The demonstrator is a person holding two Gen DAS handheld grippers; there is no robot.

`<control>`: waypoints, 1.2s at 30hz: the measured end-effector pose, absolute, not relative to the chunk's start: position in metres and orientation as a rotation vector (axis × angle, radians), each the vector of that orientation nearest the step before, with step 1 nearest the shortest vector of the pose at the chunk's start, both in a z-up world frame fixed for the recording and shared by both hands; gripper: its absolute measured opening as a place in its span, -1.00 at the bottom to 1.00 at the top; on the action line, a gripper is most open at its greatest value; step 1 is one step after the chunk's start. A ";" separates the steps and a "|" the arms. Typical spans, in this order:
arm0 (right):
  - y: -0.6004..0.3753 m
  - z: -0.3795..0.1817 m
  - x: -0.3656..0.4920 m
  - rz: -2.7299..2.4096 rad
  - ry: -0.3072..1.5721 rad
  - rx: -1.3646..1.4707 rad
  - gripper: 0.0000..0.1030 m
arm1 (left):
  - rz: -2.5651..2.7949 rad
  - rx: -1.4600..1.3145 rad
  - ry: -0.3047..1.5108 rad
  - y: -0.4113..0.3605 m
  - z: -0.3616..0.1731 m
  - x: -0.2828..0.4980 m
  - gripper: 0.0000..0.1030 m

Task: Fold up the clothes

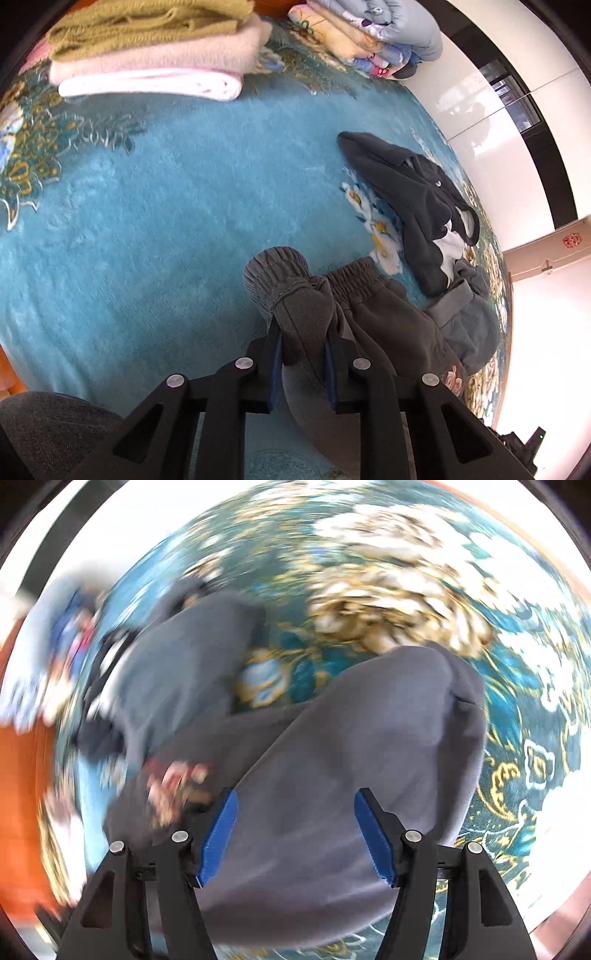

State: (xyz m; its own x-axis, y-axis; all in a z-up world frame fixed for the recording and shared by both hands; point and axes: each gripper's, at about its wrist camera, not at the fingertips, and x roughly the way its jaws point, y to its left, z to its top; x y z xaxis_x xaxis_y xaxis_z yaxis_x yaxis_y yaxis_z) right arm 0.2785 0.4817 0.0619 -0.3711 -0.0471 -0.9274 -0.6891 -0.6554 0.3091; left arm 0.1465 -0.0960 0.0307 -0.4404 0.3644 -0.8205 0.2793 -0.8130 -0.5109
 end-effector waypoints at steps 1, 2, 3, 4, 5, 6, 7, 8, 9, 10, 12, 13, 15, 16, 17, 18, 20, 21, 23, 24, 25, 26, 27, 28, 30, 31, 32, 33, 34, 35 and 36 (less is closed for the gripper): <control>0.485 0.061 0.273 2.055 0.989 -1.415 0.33 | 2.442 -1.636 -0.942 -0.096 0.030 0.147 -0.61; 0.484 0.058 0.264 2.035 0.981 -1.418 0.33 | 2.441 -1.635 -0.942 -0.096 0.030 0.146 -0.60; 0.482 0.055 0.253 2.015 0.970 -1.430 0.34 | 2.436 -1.628 -0.944 -0.096 0.030 0.146 -0.60; 0.478 0.051 0.243 1.985 0.937 -1.454 0.34 | 2.431 -1.621 -0.946 -0.097 0.030 0.147 -0.60; 0.475 0.045 0.234 1.945 0.868 -1.483 0.34 | 2.426 -1.614 -0.948 -0.098 0.030 0.147 -0.60; 0.473 0.038 0.226 1.903 0.789 -1.508 0.34 | 2.421 -1.607 -0.951 -0.098 0.030 0.147 -0.60; 0.471 0.034 0.222 1.870 0.720 -1.519 0.34 | 2.416 -1.601 -0.953 -0.099 0.030 0.147 -0.60; 0.469 0.031 0.219 1.839 0.655 -1.523 0.33 | 2.412 -1.594 -0.955 -0.099 0.030 0.147 -0.60; 0.469 0.028 0.221 1.808 0.631 -1.536 0.23 | 2.407 -1.587 -0.957 -0.100 0.030 0.147 -0.60; 0.470 0.024 0.223 1.778 0.623 -1.552 0.06 | 2.402 -1.580 -0.959 -0.100 0.030 0.147 -0.60; 0.474 0.019 0.231 1.730 0.656 -1.574 -0.48 | 2.392 -1.567 -0.963 -0.102 0.030 0.147 -0.60; 0.477 0.022 0.236 1.727 0.700 -1.568 -0.57 | 2.387 -1.560 -0.965 -0.102 0.030 0.147 -0.60; 0.481 0.037 0.245 1.754 0.773 -1.538 -0.70 | 2.377 -1.547 -0.969 -0.103 0.030 0.147 -0.60; 0.482 0.050 0.250 1.786 0.810 -1.512 -0.71 | 2.372 -1.540 -0.971 -0.104 0.030 0.147 -0.60; 0.483 0.066 0.256 1.839 0.849 -1.472 -0.72 | 2.367 -1.533 -0.973 -0.104 0.030 0.147 -0.60; 0.484 0.084 0.262 1.902 0.877 -1.429 -0.74 | 2.360 -1.524 -0.976 -0.105 0.031 0.147 -0.60; 0.484 0.126 0.284 2.042 0.887 -1.300 -0.75 | 2.318 -1.437 -0.969 -0.103 0.038 0.148 -0.61; 0.484 0.148 0.296 2.110 0.888 -1.229 -0.75 | 2.297 -1.397 -0.948 -0.100 0.042 0.149 -0.60; 0.478 0.184 0.332 2.231 0.823 -1.071 -0.75 | 2.252 -1.317 -0.907 -0.094 0.052 0.151 -0.60; 0.476 0.183 0.347 2.226 0.810 -1.047 -0.75 | 2.230 -1.282 -0.886 -0.091 0.056 0.151 -0.60; 0.474 0.176 0.361 2.198 0.807 -1.046 -0.74 | 2.219 -1.296 -0.849 -0.086 0.057 0.151 -0.60; 0.472 0.169 0.374 2.169 0.804 -1.045 -0.74 | 2.219 -1.327 -0.824 -0.083 0.056 0.150 -0.60; 0.472 0.148 0.385 2.104 0.821 -1.110 -0.74 | 2.219 -1.359 -0.800 -0.080 0.054 0.149 -0.60; 0.473 0.119 0.397 2.013 0.857 -1.185 -0.74 | 2.203 -1.399 -0.806 -0.079 0.050 0.148 -0.60; 0.475 0.073 0.421 1.883 0.952 -1.251 -0.74 | 2.191 -1.454 -0.807 -0.079 0.045 0.147 -0.60; 0.474 0.053 0.430 1.828 0.999 -1.284 -0.74 | 2.194 -1.472 -0.803 -0.079 0.044 0.148 -0.60; 0.473 0.039 0.434 1.784 1.027 -1.336 -0.74 | 2.196 -1.490 -0.798 -0.079 0.043 0.148 -0.60; 0.472 0.027 0.437 1.744 1.047 -1.392 -0.74 | 2.198 -1.508 -0.794 -0.080 0.042 0.149 -0.60; 0.471 0.020 0.439 1.712 1.058 -1.431 -0.74 | 2.202 -1.521 -0.793 -0.080 0.041 0.149 -0.60; 0.471 0.015 0.441 1.683 1.066 -1.464 -0.74 | 2.205 -1.534 -0.792 -0.080 0.040 0.150 -0.60; 0.471 0.015 0.443 1.673 1.075 -1.469 -0.69 | 2.205 -1.546 -0.799 -0.082 0.038 0.151 -0.60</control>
State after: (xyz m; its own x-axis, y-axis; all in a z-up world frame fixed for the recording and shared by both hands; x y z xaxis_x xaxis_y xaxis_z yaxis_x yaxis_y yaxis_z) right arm 0.4431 0.4711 0.0148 -0.1545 -0.0410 -0.9871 -0.8809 -0.4467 0.1564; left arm 0.1509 -0.0817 0.0383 -0.3560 0.5605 -0.7477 0.0488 -0.7879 -0.6139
